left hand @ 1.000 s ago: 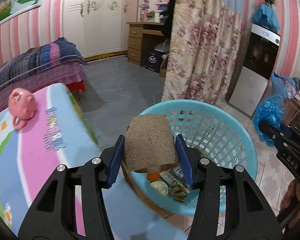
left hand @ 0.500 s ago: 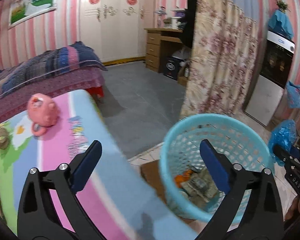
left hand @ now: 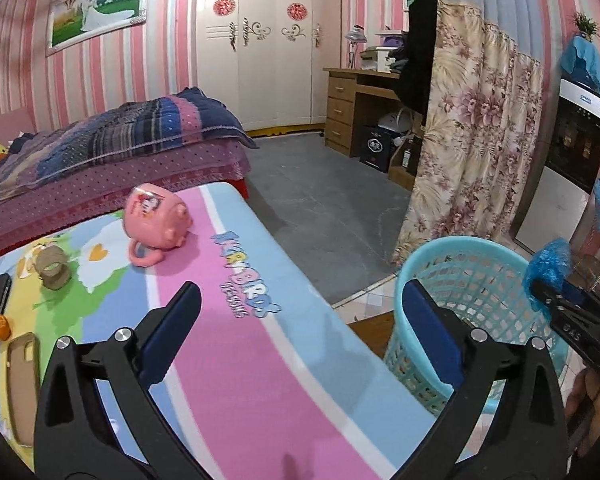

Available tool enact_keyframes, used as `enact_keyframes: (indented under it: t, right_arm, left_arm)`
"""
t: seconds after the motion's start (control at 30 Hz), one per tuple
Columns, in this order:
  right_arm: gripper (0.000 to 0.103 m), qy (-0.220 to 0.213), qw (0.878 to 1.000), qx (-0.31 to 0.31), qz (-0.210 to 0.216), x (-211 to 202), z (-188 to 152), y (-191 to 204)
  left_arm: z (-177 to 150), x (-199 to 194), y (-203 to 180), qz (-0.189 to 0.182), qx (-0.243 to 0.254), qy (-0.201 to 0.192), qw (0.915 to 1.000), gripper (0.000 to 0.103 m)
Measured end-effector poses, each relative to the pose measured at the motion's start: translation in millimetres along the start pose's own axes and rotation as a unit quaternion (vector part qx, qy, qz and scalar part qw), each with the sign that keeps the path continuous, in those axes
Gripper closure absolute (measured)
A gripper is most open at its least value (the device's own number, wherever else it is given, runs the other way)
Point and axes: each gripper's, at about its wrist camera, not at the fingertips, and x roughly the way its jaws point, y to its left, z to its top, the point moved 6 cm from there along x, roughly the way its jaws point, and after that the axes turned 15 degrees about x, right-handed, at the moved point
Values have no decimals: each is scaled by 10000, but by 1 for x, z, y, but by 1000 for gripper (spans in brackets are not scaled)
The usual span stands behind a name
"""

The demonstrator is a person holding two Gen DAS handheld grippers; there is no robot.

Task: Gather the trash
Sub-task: 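Open the left gripper dropping the roll into the basket while the right gripper drops the bag, then move both open grippers back over the table cover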

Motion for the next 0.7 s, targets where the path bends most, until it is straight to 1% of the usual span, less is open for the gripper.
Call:
enact_keyframes:
  t: [0.03, 0.07, 0.13, 0.17, 0.2, 0.27, 0.43, 0.63, 0.7]
  right_arm:
    - [29, -5, 10000, 4, -22, 3, 0, 1]
    - [25, -3, 10000, 8, -15, 4, -1, 3]
    - [23, 20, 10000, -31, -43, 4, -2, 6]
    - [17, -6, 10000, -38, -82, 3, -2, 5]
    - [10, -152, 9997, -16, -183, -3, -3, 4]
    - [7, -316, 9993, 51, -177, -12, -4, 5]
    - [5, -510, 9985, -182, -70, -34, -3, 28]
    - [5, -686, 9957, -508, 359, -61, 5, 77]
    - [5, -702, 9940, -575, 605, -67, 5, 102]
  left_arm:
    - [0, -3, 2, 25, -8, -17, 10000, 6]
    - [0, -7, 6, 49, -16, -43, 10000, 6]
    - [-2, -16, 13, 122, -26, -87, 9999, 6]
    - [-4, -22, 19, 181, -36, -97, 9998, 6]
    - [-6, -26, 22, 205, -49, -104, 9997, 6]
    - [-10, -35, 31, 256, -71, -117, 9996, 6]
    - [-24, -64, 61, 589, -35, -123, 9982, 6]
    - [-42, -91, 116, 929, -287, -11, 9953, 6]
    - [-51, -97, 138, 1118, -345, 82, 9931, 6]
